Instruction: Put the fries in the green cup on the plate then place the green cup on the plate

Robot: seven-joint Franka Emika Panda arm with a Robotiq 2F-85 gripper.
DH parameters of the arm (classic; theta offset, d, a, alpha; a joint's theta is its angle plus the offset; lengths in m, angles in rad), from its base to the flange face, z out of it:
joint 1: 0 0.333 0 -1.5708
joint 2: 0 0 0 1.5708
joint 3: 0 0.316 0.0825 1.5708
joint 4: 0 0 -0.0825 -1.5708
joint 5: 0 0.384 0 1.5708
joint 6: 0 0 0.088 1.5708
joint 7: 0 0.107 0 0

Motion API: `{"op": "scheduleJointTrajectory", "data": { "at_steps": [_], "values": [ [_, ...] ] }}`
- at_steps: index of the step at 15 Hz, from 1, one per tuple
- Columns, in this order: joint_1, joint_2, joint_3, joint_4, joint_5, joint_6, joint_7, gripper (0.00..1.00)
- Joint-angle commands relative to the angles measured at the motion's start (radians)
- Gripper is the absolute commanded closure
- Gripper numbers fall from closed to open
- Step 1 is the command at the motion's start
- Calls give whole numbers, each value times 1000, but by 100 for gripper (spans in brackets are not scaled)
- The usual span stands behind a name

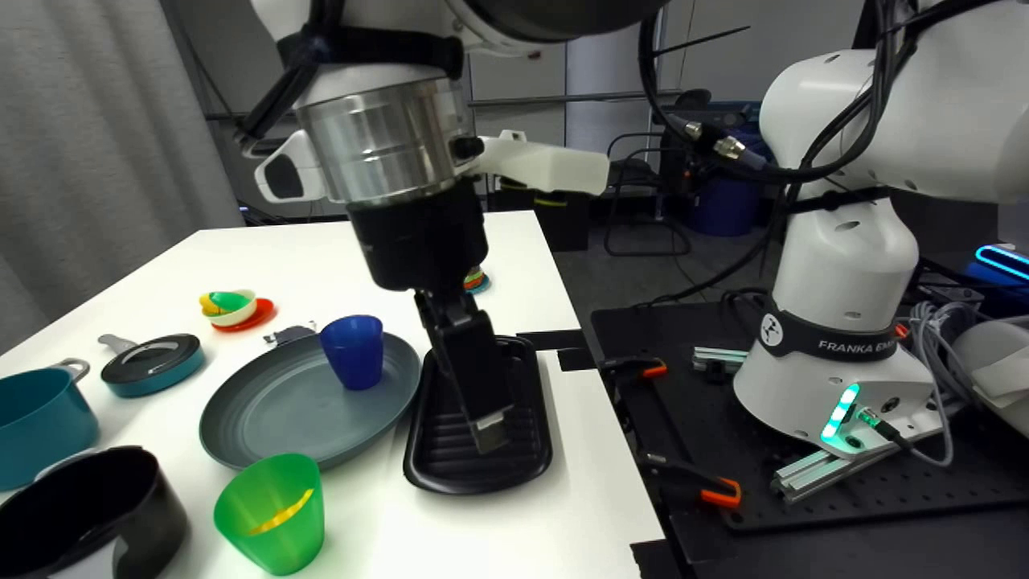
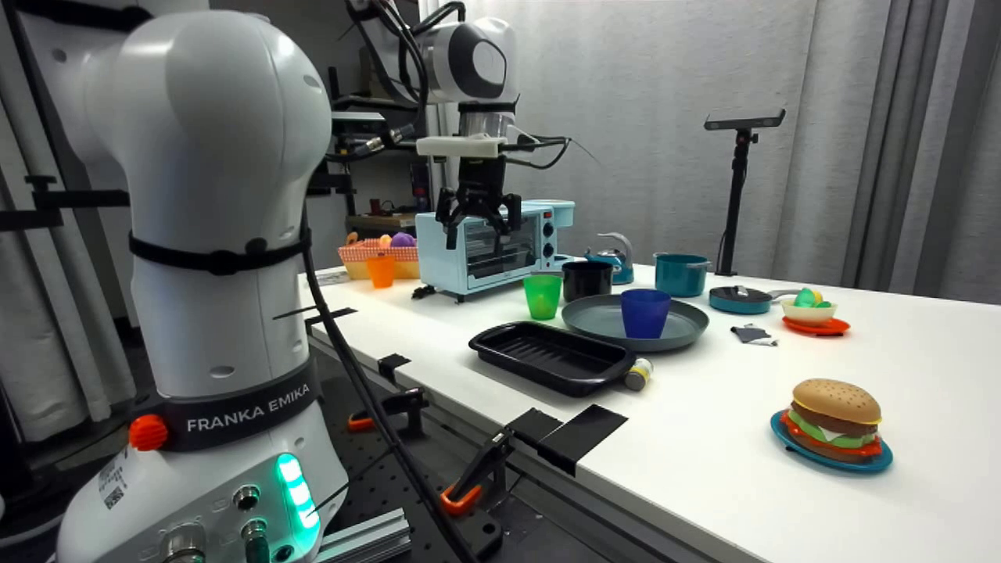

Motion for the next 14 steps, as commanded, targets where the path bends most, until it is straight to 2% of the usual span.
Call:
{"op": "scheduleJointTrajectory", "data": {
  "at_steps": [1, 4, 10, 14],
  "values": [
    [-3, 139, 25, 119, -15, 26, -12, 0],
    [-10, 221, 38, 201, -62, 46, 7, 0],
    [-27, 320, 23, 314, -226, 43, -10, 0],
    [-30, 363, 28, 354, -223, 46, -22, 0]
  ]
}}
